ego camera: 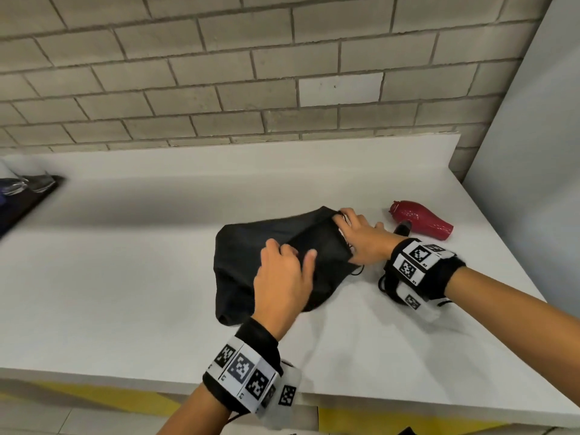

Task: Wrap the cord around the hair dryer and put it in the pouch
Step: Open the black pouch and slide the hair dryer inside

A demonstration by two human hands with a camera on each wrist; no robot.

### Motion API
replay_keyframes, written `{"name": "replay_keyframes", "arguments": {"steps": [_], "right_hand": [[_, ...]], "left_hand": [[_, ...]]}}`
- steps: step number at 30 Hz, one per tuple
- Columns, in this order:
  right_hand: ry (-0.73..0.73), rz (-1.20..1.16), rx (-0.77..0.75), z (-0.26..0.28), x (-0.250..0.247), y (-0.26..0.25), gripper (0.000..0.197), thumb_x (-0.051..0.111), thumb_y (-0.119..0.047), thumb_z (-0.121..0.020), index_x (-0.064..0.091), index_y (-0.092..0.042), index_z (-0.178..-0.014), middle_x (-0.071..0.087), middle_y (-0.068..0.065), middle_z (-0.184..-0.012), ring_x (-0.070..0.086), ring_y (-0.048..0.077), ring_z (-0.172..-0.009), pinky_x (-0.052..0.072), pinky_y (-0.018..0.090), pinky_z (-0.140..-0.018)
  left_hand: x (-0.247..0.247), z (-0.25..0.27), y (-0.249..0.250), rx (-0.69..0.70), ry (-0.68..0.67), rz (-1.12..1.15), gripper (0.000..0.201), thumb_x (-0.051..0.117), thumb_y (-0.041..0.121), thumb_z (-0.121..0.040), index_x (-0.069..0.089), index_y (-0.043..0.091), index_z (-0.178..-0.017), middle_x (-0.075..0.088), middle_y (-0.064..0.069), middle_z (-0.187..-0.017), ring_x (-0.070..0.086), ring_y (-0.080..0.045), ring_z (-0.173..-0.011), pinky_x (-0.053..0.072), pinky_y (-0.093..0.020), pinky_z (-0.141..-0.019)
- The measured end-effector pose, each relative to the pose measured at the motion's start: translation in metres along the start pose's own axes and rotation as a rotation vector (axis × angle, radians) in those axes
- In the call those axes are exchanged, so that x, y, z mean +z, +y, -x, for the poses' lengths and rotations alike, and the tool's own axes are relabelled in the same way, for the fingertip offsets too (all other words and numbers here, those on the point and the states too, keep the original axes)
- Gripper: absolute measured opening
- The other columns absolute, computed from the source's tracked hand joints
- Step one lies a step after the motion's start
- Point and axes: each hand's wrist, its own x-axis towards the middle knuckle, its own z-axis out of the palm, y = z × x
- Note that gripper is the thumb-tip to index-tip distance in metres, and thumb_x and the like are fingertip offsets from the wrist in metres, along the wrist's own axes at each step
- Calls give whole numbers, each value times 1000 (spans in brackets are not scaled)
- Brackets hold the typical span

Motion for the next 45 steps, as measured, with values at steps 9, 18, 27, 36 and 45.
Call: {"name": "replay_keyframes", "arguments": {"steps": [9,18,27,36,45], "right_hand": [[-178,-21,-128,6,-6,21,80,64,-50,-80,21,-38,-147,-7,-1,-159,4,31,-144,12,54,-116],[5,-336,518,47,-35,72,63,33,-65,-90,56,-9,-110,60,12,-105,60,31,-98,51,34,-80],[-139,-242,670,66,8,44,115,18,-85,-73,-23,-5,-146,-17,24,-156,-4,48,-143,9,57,-117],[-69,-296,839,33,34,17,113,24,-80,-79,-8,5,-147,10,25,-155,11,39,-143,13,52,-116],[-11,-37,599,57,47,45,63,30,-48,-96,9,-18,-147,29,8,-144,29,30,-132,36,55,-96]], "left_hand": [[-10,-9,-1,-8,-132,24,42,49,9,-88,47,6,-129,42,-13,-124,55,-33,-99,45,-36,-69],[-5,-8,8,63,-217,-15,46,50,10,-85,44,14,-131,34,-4,-136,57,-26,-90,48,-35,-62],[4,1,12,53,-302,-30,49,47,12,-87,39,16,-135,31,0,-140,56,-26,-97,50,-39,-67],[3,2,-2,28,-317,54,48,48,11,-88,41,16,-135,33,2,-139,59,-26,-89,51,-39,-67],[5,6,-10,32,-339,86,47,47,13,-89,39,17,-135,33,4,-138,56,-20,-86,43,-29,-61]]}}
